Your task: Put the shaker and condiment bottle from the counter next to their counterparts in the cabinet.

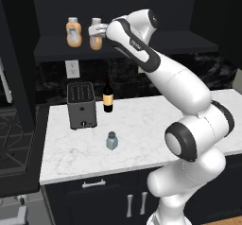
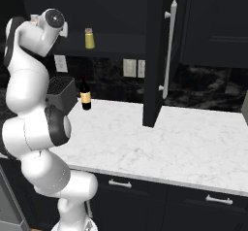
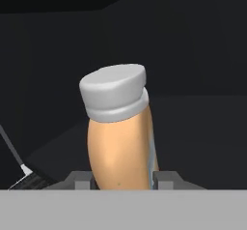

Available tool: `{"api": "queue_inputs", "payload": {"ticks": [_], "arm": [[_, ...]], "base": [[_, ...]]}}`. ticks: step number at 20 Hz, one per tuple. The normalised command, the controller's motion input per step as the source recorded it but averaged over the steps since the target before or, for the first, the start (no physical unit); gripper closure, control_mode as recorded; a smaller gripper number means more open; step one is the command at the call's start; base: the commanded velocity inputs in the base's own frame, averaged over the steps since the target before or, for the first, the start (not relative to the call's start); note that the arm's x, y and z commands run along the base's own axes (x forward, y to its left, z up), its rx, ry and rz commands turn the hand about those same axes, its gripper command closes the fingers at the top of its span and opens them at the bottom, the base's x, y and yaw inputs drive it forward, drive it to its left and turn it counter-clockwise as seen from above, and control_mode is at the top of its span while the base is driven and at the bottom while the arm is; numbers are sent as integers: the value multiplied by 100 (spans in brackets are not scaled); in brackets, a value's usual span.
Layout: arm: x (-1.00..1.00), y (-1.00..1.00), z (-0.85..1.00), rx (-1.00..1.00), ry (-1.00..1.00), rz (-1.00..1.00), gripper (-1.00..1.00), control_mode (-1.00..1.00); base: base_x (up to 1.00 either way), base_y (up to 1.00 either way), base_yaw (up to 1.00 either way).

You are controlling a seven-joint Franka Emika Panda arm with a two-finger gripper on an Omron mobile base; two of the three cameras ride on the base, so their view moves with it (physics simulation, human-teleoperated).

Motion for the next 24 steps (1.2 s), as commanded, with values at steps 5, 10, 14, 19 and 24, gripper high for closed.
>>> {"api": "queue_inputs", "payload": {"ticks": [5, 10, 14, 19, 24], "arm": [[2, -2, -11, 0, 0, 0, 100, -100], [10, 0, -6, 0, 0, 0, 100, -100], [28, 2, -1, 0, -3, 0, 100, -100], [29, 4, -2, 0, -2, 0, 100, -100], [0, 4, -5, 0, 3, 0, 100, -100]], "base": [[0, 0, 0], [0, 0, 0], [0, 0, 0], [0, 0, 0], [0, 0, 0]]}}
